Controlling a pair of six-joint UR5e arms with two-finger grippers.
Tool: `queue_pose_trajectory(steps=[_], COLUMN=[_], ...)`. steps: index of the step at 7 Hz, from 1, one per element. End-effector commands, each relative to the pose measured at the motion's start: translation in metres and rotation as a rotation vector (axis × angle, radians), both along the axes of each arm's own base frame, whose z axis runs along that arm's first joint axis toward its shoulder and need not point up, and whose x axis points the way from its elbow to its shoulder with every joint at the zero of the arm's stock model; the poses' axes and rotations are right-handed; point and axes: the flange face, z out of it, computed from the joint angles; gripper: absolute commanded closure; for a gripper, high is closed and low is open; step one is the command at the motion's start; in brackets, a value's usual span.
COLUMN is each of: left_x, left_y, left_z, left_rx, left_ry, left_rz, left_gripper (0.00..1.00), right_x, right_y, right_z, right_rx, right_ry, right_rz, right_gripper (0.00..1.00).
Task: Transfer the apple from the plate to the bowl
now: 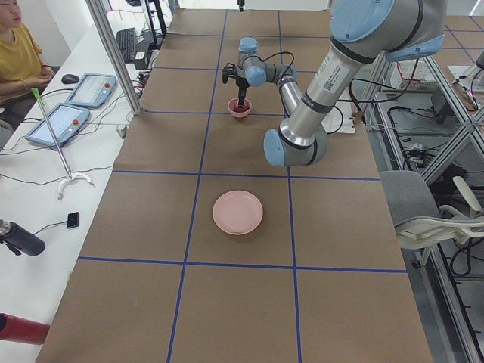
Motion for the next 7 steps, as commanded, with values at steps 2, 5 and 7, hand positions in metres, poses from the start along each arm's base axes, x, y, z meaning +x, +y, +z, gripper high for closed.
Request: queue_pose_trajectory(steps=[2, 5, 7], left_x=[-0.209, -0.416, -0.522], left_y=[0.001, -0.022, -0.005], left_z=[0.115, 0.26, 0.356], left_rx=[0.141, 0.185, 0.199], left_ry=[-0.117, -0.169, -0.22], left_rz=[0.216, 0.323, 0.374], left_gripper=[0.03, 0.02, 0.02], right_x=[0.0, 0.001, 0.001], right_y=[0.0, 0.001, 0.001], right_z=[0.003, 0.005, 0.006], right_rx=[-0.007, -0.039, -0.042], right_ry=[0.003, -0.001, -0.004], right_rz=[0.001, 0.032, 0.032], right_gripper=[0.0, 0.0, 0.0])
